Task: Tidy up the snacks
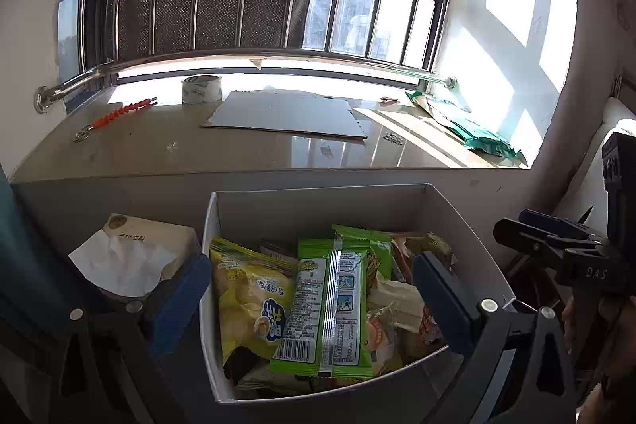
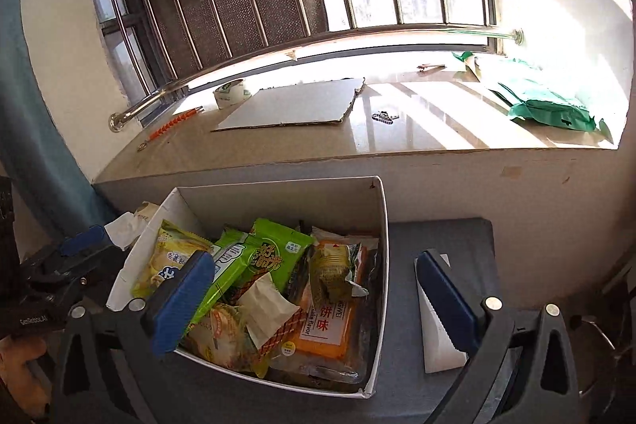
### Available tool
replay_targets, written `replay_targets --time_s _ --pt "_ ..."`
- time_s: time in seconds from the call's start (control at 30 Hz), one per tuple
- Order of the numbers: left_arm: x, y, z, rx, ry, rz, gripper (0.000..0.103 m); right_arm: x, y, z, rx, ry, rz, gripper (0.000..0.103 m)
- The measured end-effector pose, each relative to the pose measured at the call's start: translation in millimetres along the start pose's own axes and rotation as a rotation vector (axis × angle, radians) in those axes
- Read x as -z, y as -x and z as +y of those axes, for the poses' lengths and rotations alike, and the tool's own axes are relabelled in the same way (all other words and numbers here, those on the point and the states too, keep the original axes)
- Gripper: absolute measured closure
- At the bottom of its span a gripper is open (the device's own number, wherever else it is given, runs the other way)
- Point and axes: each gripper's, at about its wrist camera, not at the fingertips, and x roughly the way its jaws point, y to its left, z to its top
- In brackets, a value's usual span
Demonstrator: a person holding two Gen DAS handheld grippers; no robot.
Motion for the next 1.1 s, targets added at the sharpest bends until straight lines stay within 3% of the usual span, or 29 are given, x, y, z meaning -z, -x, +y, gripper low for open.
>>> replay_targets --time_s 0.1,0.2,0.37,0.53,0.67,0.83,0.9,1.1 --pt "4 28 -8 -0.094 -0.054 -0.108 0.000 9 13 14 0.094 0.056 -0.029 0.000" --pt "14 56 -15 -0.136 -0.060 -0.171 0.000 21 34 33 0.089 0.146 -0.091 0.000" --pt "36 96 -33 -0.120 -0.109 -0.137 0.000 44 78 56 0.098 0.190 -0.138 0.000" --pt "66 147 -46 -0.060 -0.077 -0.135 0.000 80 130 63 0.076 0.224 -0.196 0.000" --pt "94 186 -50 -0.066 -0.028 -0.134 0.000 112 175 60 0.037 0.194 -0.214 0.000" --pt "128 226 -50 -0.070 0.042 -0.144 0.000 149 219 58 -0.061 0.122 -0.198 0.000" --pt "141 237 -50 -0.052 0.080 -0.138 0.000 164 230 62 -0.031 0.130 -0.191 0.000" --pt "166 251 -65 -0.066 0.001 -0.112 0.000 193 248 60 -0.038 0.088 -0.171 0.000"
